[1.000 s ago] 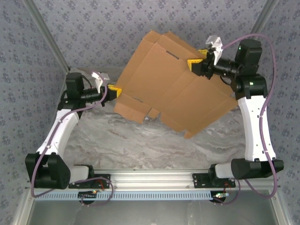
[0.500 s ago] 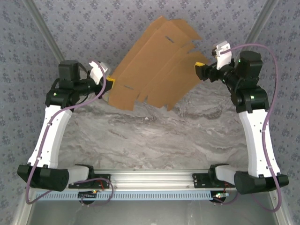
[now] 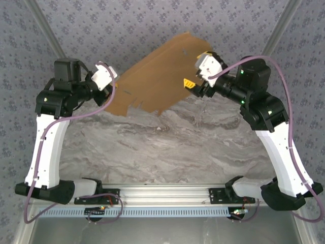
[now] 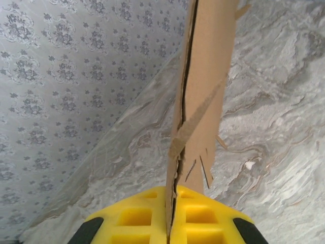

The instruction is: Fold the paper box

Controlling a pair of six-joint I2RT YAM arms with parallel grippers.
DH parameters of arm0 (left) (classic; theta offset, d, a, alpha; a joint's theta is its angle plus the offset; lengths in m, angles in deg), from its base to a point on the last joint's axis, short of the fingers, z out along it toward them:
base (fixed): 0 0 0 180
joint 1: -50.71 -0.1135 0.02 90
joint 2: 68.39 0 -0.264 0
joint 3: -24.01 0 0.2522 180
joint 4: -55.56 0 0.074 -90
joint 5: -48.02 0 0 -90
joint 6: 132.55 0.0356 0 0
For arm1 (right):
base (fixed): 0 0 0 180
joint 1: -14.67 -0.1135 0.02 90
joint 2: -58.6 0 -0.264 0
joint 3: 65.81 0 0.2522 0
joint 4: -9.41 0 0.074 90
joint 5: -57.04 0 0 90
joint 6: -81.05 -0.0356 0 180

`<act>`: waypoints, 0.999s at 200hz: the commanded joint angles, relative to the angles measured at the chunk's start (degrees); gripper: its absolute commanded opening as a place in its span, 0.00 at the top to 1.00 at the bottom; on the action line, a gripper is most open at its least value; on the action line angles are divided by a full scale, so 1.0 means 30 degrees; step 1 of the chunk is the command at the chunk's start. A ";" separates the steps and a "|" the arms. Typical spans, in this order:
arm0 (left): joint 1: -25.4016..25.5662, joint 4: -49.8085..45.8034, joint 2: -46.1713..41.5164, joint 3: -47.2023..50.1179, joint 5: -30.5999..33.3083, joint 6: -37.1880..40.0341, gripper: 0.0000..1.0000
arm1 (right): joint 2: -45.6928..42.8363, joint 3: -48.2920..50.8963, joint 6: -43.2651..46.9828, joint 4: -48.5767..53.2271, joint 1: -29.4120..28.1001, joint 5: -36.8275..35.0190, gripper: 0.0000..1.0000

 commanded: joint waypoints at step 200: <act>0.8025 -0.4617 0.4471 -0.9917 1.1955 0.8133 1.00 | 0.5117 -0.7431 0.6091 0.7716 -0.3441 -0.4338 0.29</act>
